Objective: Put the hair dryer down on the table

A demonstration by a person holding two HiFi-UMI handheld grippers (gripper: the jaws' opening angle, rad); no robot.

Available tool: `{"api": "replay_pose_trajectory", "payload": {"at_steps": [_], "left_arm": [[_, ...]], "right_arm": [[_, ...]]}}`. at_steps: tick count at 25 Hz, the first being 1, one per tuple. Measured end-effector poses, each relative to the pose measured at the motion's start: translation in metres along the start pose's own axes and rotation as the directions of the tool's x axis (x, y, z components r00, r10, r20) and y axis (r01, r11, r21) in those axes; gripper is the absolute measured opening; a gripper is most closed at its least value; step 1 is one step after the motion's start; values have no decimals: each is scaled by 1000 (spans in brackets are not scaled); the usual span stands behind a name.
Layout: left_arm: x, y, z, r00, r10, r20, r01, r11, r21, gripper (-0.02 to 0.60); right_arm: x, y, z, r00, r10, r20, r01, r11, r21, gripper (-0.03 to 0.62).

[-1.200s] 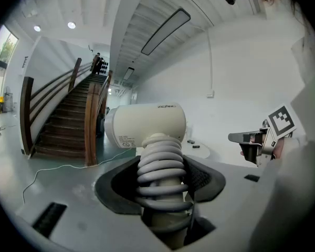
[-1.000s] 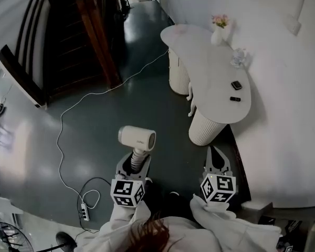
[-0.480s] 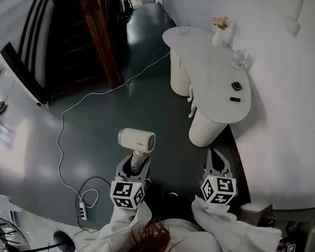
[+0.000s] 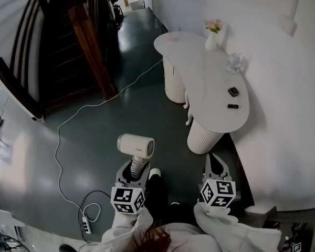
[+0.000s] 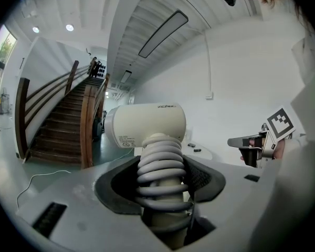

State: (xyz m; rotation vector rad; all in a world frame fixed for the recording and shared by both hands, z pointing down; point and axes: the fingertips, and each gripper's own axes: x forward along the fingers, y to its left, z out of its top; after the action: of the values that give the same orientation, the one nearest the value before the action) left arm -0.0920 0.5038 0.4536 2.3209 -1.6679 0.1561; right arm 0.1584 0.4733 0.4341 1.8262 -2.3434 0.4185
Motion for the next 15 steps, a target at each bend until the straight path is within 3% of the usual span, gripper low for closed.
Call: {"api": "replay_pose_trajectory", "payload": {"at_steps": [15], "left_arm": [[131, 94, 61, 999, -54, -5, 54, 999, 2, 229]], "right_arm": [[147, 17, 59, 998, -51, 21, 51, 999, 5, 49]]}}
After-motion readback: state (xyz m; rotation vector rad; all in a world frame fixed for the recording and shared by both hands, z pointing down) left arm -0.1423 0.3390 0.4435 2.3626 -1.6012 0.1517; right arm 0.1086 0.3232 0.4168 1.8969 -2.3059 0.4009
